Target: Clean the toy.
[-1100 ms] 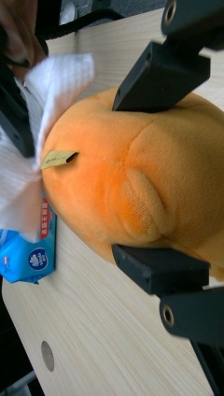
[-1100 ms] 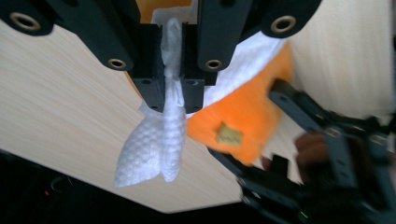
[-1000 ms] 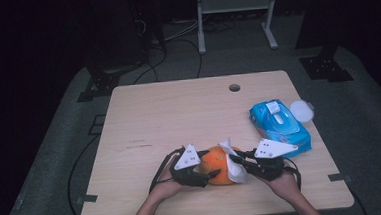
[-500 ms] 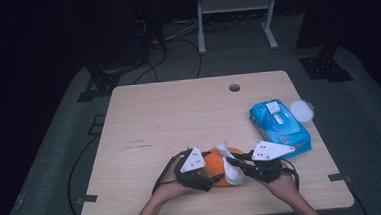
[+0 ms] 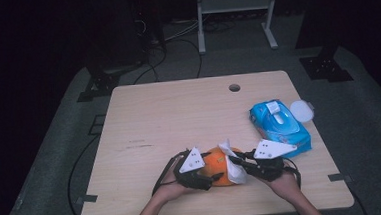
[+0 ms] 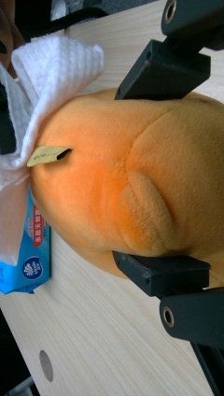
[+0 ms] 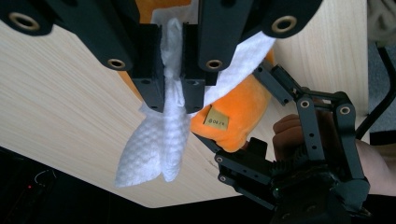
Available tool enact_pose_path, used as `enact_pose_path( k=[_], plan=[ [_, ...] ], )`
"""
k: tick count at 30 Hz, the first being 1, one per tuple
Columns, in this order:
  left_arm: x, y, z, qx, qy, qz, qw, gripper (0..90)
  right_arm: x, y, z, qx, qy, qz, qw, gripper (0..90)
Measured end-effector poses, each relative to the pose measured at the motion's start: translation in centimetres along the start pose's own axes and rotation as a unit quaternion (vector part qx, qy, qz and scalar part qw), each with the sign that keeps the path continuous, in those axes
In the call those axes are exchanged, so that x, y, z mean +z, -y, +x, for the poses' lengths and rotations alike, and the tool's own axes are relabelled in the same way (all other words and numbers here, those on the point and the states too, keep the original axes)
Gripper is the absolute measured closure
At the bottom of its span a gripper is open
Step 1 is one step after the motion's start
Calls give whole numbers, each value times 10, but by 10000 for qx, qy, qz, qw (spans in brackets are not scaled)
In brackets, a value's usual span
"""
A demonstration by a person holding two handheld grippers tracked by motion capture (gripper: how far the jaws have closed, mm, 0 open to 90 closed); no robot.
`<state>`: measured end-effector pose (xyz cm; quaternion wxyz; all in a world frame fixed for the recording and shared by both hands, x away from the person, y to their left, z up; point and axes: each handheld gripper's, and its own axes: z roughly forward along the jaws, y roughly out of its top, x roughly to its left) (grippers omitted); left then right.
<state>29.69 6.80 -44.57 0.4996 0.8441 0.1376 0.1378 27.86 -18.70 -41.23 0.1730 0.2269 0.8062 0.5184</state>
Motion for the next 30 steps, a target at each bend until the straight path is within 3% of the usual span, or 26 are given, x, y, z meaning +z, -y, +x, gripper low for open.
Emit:
enact_pose_path(
  k=[3, 7, 11, 13, 17, 19, 22, 25, 27, 30],
  plan=[
    [-1, -3, 1, -32, -45, 14, 10000, 287, -2, 5, -6, 80, 33, 69, 9999, 803],
    [-2, -8, 4, -401, -63, -159, 9991, 305, -7, 6, -9, 220, 178, 7, 9996, 806],
    [-6, -16, 5, -563, -5, -316, 9979, 319, -8, -10, 7, 46, -115, -341, 9993, 805],
    [-9, -17, 5, -563, -35, -311, 9979, 320, -6, -13, 11, -121, -51, -314, 9994, 806],
    [-14, -20, 5, -522, -127, -265, 9982, 326, -3, 1, -1, -31, 205, 26, 9998, 806],
    [-12, -20, 3, -451, -161, -207, 9986, 329, -5, 2, -3, 187, 144, -69, 9997, 806],
    [-8, -21, 0, -311, -142, -167, 9993, 324, -7, -8, 4, 230, -100, -370, 9990, 806],
    [-6, -19, 0, -298, -50, -95, 9995, 252, 2, -8, 11, -44, -96, -145, 9998, 805],
    [-6, -15, 3, -347, 46, -215, 9992, 185, 7, -2, 8, -44, -110, -22, 9999, 806],
    [-5, -12, 7, -389, 82, -379, 9985, 125, 5, 1, 4, 77, -114, -49, 9999, 805]
  ],
)
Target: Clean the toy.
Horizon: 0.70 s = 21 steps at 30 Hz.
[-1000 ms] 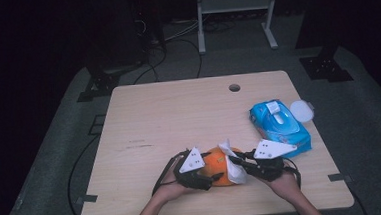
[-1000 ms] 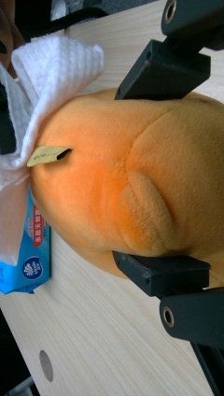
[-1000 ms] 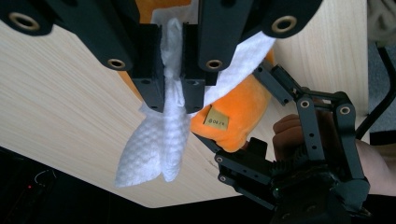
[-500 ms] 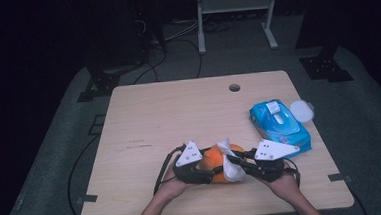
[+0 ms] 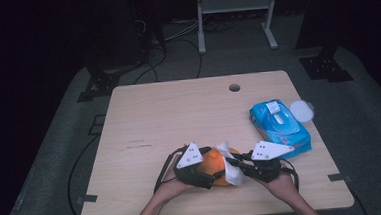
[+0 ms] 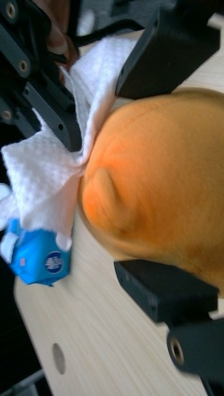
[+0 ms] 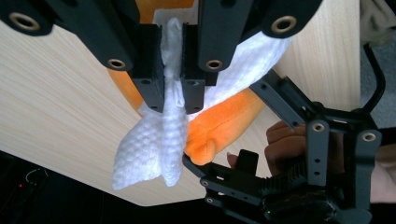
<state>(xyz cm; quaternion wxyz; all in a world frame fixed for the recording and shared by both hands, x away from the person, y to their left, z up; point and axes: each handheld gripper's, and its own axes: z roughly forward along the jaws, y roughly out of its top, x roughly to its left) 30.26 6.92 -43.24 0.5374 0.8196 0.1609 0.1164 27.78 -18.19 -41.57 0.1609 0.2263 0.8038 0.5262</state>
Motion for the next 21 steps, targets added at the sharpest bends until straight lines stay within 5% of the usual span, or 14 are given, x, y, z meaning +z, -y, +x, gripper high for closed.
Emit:
enact_pose_path(
  k=[10, 16, 21],
  plan=[
    [-3, 0, -1, -37, 300, -85, 9995, 154, -4, 6, -9, 75, 45, 33, 10000, 805],
    [4, 3, 4, -247, 150, -101, 9995, 88, -8, 10, -17, 255, 118, 70, 9996, 805],
    [7, 6, 3, -315, 98, -90, 9994, 135, -6, 10, -15, 256, 193, 69, 9995, 805]
  ],
)
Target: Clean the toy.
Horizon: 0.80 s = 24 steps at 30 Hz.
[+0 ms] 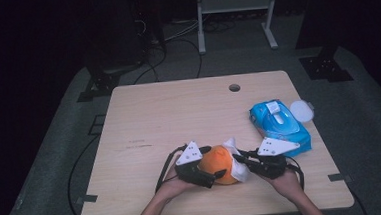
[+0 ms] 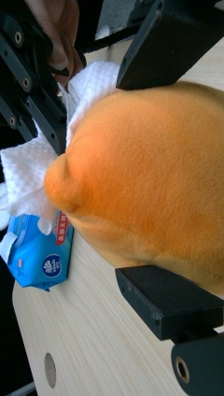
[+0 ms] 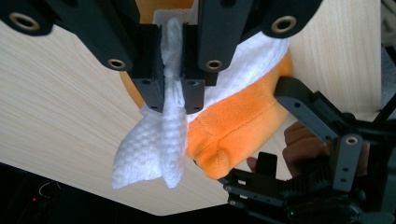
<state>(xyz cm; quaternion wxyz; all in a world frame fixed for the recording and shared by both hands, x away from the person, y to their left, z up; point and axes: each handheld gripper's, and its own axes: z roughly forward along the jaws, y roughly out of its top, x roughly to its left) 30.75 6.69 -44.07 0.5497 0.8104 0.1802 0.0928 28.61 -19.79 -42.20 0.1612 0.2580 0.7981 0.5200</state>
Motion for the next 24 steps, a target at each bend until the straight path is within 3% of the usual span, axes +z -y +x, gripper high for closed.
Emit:
enact_pose_path(
  k=[2, 4, 8, 10, 12, 15, 19, 22, 24],
  plan=[
    [-3, -2, -2, 83, -127, 36, 9999, 246, 0, -2, 1, 14, 19, -47, 10000, 806],
    [-7, -9, -2, -4, -122, 142, 9998, 306, -1, -6, 3, 12, 25, -117, 9999, 806],
    [-16, -20, -5, 167, -153, 120, 9997, 315, -6, -16, 9, 121, -255, -482, 9984, 806],
    [-16, -21, -8, 279, -186, 182, 9993, 320, -6, -20, 16, 33, -360, -553, 9978, 806],
    [-14, -20, -10, 302, -209, 254, 9990, 320, -3, -22, 20, -144, -303, -454, 9984, 806],
    [-13, -17, -7, 329, -130, 226, 9991, 281, 0, -14, 15, -58, -302, -320, 9990, 806],
    [-11, -13, 1, 42, -96, 21, 9999, 162, -1, -6, 6, 56, -182, -191, 9996, 806],
    [-8, -9, 0, -63, -143, -20, 9999, 191, 0, -5, 4, 98, -124, -161, 9997, 806],
    [-6, -9, -5, 8, -257, -1, 9997, 244, 0, -8, 6, 30, -37, -164, 9999, 806]
  ],
)
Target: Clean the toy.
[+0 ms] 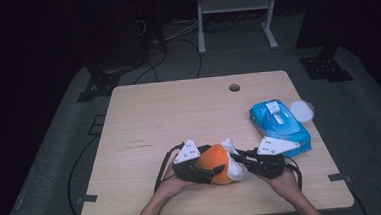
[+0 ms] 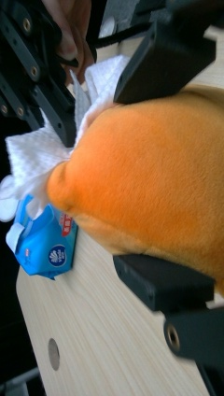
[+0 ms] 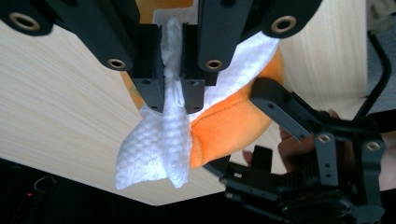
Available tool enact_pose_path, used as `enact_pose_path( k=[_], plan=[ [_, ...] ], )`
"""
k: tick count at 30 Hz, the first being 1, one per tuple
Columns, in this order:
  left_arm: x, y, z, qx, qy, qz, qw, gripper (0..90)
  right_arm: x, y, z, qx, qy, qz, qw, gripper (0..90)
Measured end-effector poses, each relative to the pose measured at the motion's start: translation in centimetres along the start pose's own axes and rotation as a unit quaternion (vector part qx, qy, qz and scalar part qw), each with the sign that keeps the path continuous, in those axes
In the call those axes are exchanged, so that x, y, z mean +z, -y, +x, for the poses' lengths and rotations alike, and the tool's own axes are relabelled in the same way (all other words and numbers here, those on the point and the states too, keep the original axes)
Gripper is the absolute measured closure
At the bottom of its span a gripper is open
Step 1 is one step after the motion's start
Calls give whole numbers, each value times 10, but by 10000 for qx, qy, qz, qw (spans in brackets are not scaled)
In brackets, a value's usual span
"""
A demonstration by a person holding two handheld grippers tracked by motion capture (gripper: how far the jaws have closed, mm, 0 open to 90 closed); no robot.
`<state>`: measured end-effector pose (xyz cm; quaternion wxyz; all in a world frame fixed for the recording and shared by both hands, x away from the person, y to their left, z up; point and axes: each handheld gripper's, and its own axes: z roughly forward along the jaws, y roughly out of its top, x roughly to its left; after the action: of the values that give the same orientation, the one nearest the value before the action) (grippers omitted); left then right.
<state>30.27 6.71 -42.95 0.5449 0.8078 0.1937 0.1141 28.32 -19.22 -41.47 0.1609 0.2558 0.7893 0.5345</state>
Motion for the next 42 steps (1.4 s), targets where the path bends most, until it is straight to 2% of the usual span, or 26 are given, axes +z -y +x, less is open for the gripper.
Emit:
enact_pose_path(
  k=[1, 3, 6, 8, 9, 12, 14, 15, 18, 19, 21, 22, 23, 24, 26, 28, 30, 31, 33, 35, 36, 38, 40, 42],
  plan=[
    [1, -1, -2, 52, -21, -8, 10000, 254, -1, -3, 2, -46, 23, -34, 10000, 807],
    [3, -2, -9, 180, 43, 11, 9998, 263, -4, -9, 7, -82, -91, -199, 9997, 806],
    [1, -5, -11, 277, 144, 63, 9995, 240, -4, -11, 9, -175, -119, -193, 9996, 806],
    [-3, -5, -4, 190, 271, 20, 9994, 210, -4, -6, 5, -112, -127, -134, 9998, 806],
    [-5, -5, 0, 66, 305, -22, 9995, 190, -4, -3, 3, -119, -73, -62, 9999, 806],
    [-5, -4, 8, -158, 176, 52, 9997, 101, -3, 4, -1, -26, -70, -12, 10000, 807],
    [-1, -1, 10, -330, 302, 96, 9990, 91, -3, 5, -2, -35, -63, 10, 10000, 807],
    [-1, 1, 10, -349, 330, 101, 9988, 111, -3, 5, -3, -40, -49, 16, 10000, 807],
    [0, 1, 4, -195, 140, 51, 9997, 240, -4, 5, -4, -21, 23, 28, 10000, 807],
    [1, 0, 1, -165, 80, 46, 9998, 261, -7, 2, -3, -87, 112, 4, 9999, 807],
    [3, -2, -3, -7, 68, 33, 10000, 294, -12, -5, 2, -168, 221, -162, 9995, 807],
    [3, -2, -3, -7, 68, 33, 10000, 299, -12, -5, 2, -168, 221, -162, 9995, 807],
    [6, -4, -11, 124, 25, 32, 9999, 300, -14, -13, 10, -263, 132, -350, 9990, 806],
    [6, -5, -12, 159, 18, 54, 9999, 296, -13, -16, 13, -363, 145, -343, 9986, 807],
    [6, -5, -13, 164, 132, 67, 9998, 276, -11, -16, 15, -464, 166, -258, 9984, 807],
    [2, -4, -7, 138, 471, 28, 9988, 236, -10, -11, 9, -388, 72, -161, 9991, 807],
    [-1, -3, 2, 13, 625, -49, 9980, 192, -11, -6, 5, -303, 63, -80, 9995, 808],
    [-3, -2, 7, -144, 673, -66, 9976, 171, -11, -5, 4, -296, 77, -33, 9995, 807],
    [-2, 1, 16, -401, 630, 25, 9972, 96, -12, -3, 4, -308, 102, -2, 9995, 807],
    [6, 8, 17, -682, 837, 97, 9941, 76, -12, -3, 2, -256, 57, -9, 9997, 807],
    [9, 11, 17, -682, 879, 114, 9937, 76, -11, -3, 2, -255, 54, -8, 9997, 807],
    [11, 15, 14, -698, 900, 31, 9935, 105, -10, -3, 3, -283, 62, 27, 9996, 806],
    [7, 11, 14, -610, 811, 43, 9948, 221, -12, -3, 3, -269, 98, 31, 9996, 807],
    [3, 4, 10, -444, 682, 0, 9967, 292, -14, -5, 2, -240, 147, -57, 9996, 807]
  ],
)
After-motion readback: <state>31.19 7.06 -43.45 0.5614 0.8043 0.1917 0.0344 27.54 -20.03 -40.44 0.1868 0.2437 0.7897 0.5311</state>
